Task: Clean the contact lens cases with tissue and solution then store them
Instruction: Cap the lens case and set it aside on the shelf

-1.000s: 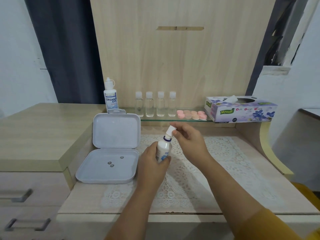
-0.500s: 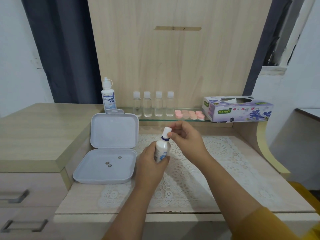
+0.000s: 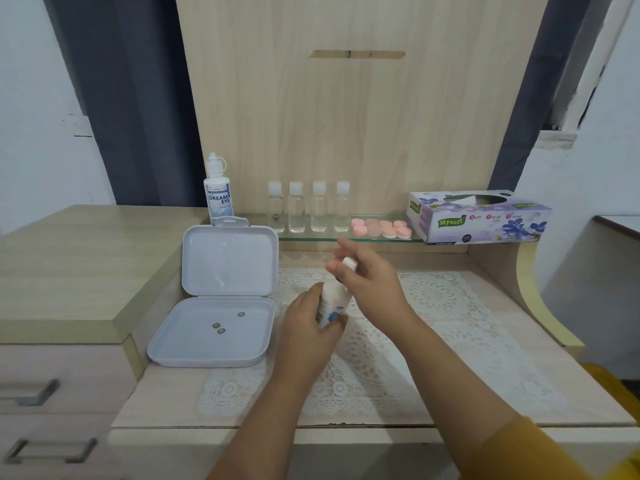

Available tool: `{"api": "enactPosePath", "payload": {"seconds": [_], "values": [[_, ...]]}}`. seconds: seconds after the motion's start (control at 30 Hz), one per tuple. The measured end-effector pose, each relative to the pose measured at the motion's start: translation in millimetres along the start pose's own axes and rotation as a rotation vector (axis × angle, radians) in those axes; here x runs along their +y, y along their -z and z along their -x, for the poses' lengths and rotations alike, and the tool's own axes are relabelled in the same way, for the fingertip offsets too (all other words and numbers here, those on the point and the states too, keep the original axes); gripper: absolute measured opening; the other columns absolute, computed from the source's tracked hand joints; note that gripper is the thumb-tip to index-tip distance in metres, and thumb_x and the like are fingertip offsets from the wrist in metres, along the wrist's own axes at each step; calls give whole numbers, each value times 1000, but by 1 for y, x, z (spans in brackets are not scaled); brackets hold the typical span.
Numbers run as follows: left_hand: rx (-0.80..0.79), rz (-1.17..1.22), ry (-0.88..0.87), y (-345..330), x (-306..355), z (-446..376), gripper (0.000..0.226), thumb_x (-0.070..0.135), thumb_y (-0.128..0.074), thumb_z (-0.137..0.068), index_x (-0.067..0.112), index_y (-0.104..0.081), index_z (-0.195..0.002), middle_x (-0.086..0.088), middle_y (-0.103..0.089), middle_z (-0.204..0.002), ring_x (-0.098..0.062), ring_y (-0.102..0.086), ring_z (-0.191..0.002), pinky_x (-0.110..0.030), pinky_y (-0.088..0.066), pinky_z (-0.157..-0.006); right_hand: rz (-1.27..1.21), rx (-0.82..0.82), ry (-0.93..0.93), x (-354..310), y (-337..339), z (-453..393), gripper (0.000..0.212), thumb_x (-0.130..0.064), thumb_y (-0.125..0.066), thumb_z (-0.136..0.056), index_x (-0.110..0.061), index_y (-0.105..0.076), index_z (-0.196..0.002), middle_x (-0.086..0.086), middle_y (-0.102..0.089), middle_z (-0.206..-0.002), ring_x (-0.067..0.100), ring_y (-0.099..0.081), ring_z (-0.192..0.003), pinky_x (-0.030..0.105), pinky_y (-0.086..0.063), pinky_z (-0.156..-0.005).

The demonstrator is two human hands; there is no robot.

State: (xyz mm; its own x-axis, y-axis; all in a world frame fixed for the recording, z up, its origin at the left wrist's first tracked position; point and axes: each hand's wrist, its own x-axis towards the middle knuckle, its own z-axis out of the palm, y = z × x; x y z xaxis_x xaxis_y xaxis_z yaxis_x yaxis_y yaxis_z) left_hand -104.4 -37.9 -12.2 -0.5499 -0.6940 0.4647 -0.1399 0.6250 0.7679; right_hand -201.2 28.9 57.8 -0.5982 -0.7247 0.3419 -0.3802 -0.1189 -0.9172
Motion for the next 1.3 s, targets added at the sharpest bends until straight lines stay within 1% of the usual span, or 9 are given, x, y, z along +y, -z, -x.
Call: {"api": "enactPosePath", "payload": {"seconds": [0.13,0.27,0.43,0.57,0.8,0.93,1.03,1.23,1.3], "values": [[36,42,43,-2,-6,-3,34,32,-69,-77,36,-55,-108,13,-60,-91,-9,-58,-85,-39,-51,-74,-67,51,10,3,0,7,37,-30,-55,-97,-25,-54,-134,-20,-65,-110,-11,-58,-106,11,-46,-90],[30,22,-1,-1,-3,1,35,28,-70,-79,38,-54,-109,15,-58,-91,-6,-54,-86,-30,-48,-72,-30,174,58,7,4,13,17,-24,-53,-99,-35,-64,-106,-22,-68,-94,-7,-62,-92,11,-46,-78],[23,69,34,-1,-4,-1,39,32,-69,-78,37,-55,-114,15,-61,-96,-9,-58,-90,-40,-52,-77,-131,31,37,11,6,14,38,-9,-51,-98,-24,-53,-133,-14,-61,-126,-8,-55,-114,10,-44,-94],[32,61,39,-2,-4,-2,41,32,-70,-77,39,-54,-114,14,-61,-96,-9,-58,-90,-41,-52,-78,-140,51,17,9,0,10,43,0,-55,-94,-30,-55,-125,-6,-65,-120,-7,-62,-101,11,-47,-88],[26,77,55,-1,-4,-1,39,31,-70,-76,38,-55,-111,13,-61,-95,-12,-59,-90,-43,-52,-77,-140,133,-20,3,-6,10,34,0,-60,-91,-15,-64,-121,-9,-69,-103,-7,-65,-87,8,-48,-80],[35,57,57,-2,-5,-2,39,33,-68,-74,37,-54,-111,12,-61,-93,-13,-59,-89,-44,-52,-75,-121,177,-39,2,-11,11,32,-2,-61,-90,-22,-68,-115,-7,-69,-110,2,-64,-102,17,-48,-91],[34,83,77,-2,-5,-2,36,37,-67,-73,38,-56,-107,12,-62,-90,-13,-59,-86,-44,-52,-75,-99,159,-25,3,-11,11,30,-6,-61,-91,-32,-68,-104,-11,-71,-104,1,-65,-98,17,-48,-87],[71,151,89,2,-1,2,30,34,-74,-75,35,-60,-101,13,-64,-85,-4,-57,-82,-28,-50,-71,13,134,-91,23,4,22,31,-26,-50,-100,-24,-59,-130,-12,-62,-125,1,-55,-116,22,-42,-100],[88,136,79,2,-2,1,33,40,-73,-71,37,-60,-101,8,-62,-89,-4,-56,-86,-28,-49,-72,44,210,-140,32,11,28,28,-26,-50,-99,-22,-60,-126,-9,-64,-118,3,-57,-110,18,-43,-92]]}}
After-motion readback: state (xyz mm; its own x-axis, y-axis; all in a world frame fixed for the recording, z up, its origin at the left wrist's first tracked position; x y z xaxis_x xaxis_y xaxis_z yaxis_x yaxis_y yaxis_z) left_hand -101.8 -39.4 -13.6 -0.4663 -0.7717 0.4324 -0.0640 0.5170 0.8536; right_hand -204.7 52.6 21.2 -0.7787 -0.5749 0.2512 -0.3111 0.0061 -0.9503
